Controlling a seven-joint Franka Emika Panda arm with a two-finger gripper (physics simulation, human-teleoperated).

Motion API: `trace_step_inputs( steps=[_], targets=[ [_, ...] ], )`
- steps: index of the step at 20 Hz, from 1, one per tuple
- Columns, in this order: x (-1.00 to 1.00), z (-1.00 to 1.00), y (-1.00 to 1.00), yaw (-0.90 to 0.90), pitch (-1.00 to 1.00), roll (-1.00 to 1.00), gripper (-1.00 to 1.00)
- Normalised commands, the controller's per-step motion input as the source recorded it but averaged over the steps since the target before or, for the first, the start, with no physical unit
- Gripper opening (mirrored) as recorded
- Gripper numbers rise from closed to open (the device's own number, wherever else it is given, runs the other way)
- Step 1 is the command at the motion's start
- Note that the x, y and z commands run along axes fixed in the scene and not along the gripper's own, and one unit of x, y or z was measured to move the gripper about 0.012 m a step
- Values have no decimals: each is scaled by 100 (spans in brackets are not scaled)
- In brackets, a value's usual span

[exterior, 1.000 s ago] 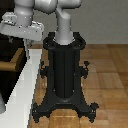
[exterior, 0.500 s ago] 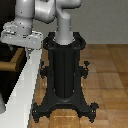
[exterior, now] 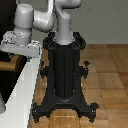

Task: Open the door by pressing down and pulling on the handle.

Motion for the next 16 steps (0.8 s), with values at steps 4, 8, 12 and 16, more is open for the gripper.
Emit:
trace_step_inputs(
  steps=[4, 8, 12, 16],
  targets=[
    [0, -25, -25, 0, 0, 0, 100],
    [0, -50, 0, 0, 0, 0, 100],
    [0, -25, -25, 0, 0, 0, 100],
    [0, -50, -50, 0, 0, 0, 100]
  ],
)
